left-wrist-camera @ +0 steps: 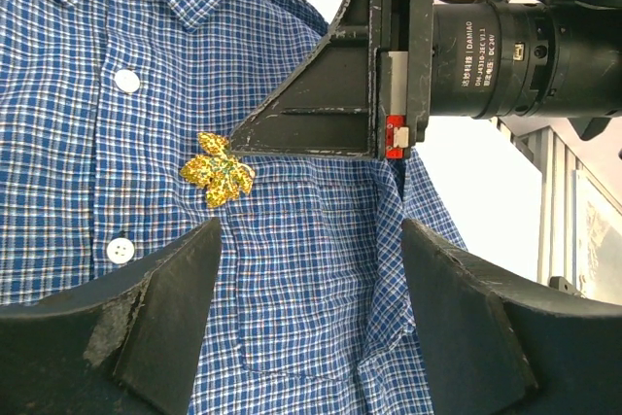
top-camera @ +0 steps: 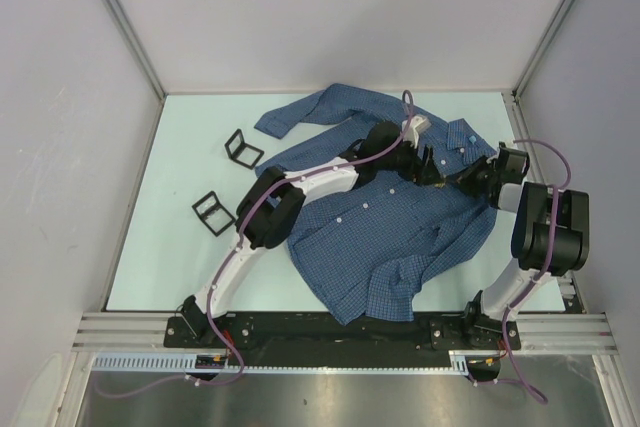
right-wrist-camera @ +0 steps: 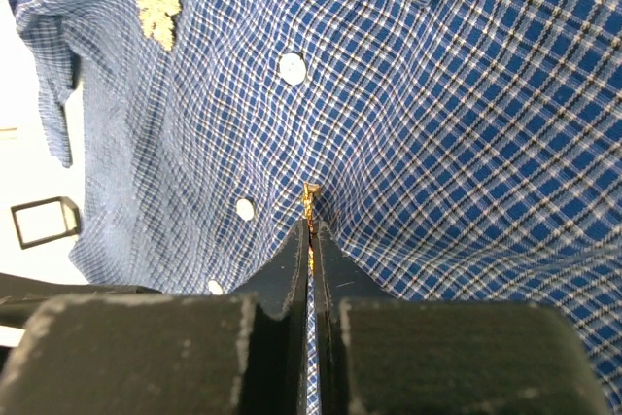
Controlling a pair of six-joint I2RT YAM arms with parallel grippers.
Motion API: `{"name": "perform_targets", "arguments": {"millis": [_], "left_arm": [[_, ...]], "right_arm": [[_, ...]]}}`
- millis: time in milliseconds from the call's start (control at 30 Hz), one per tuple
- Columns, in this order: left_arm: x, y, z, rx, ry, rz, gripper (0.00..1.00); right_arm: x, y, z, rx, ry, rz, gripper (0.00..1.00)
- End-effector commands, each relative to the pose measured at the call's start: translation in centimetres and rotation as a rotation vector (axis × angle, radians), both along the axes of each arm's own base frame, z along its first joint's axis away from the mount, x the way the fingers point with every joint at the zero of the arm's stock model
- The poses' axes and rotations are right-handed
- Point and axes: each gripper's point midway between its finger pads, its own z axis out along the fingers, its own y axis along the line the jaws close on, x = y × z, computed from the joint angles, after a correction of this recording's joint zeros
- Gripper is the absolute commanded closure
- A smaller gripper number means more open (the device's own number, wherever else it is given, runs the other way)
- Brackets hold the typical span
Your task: Remove the brooch from the garment
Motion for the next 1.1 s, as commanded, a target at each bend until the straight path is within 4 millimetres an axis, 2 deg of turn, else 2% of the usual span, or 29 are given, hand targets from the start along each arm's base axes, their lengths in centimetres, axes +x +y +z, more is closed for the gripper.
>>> {"name": "perform_targets", "arguments": {"millis": [0,333,733,833,867,1000,1067], "left_arm": [[0.7,0.2,3.8,-0.062,-0.055,0.012,0.21],[0.7,0.2,3.4,-0.068,-0.032,0.008,0.21],[0.8,0.3,3.4,-0.073,-0.024,0.011,0.21],[0.8,0.3,3.5,-0.074,-0.025,0.012,0.22],[0.8,0.4,3.4,-0.074,-0.022,0.013,0.21],[0.8,0.4,3.4,-0.078,-0.018,0.011,0.22],[0.7,0.3,3.5,-0.083,-0.015,0.005,0.21]], "right_arm": [[-0.4,0.1,-0.8,0.072,0.011,0.003,1.00],[-0.6,1.2,-1.6,0.213,0.012,0.025,1.00],[-0.5,2.6,-1.3,0.357,-0.020,0.050,1.00],[-0.8,2.3,-1.0,0.385,-0.030,0.026,1.00],[-0.6,1.9,-0.4,0.387,-0.061,0.021,1.00],[-1.3,0.3,-0.3,0.417,-0.070,-0.028,1.00],[-1.3,0.6,-0.1,0.435,-0.077,-0.017,1.00]]}}
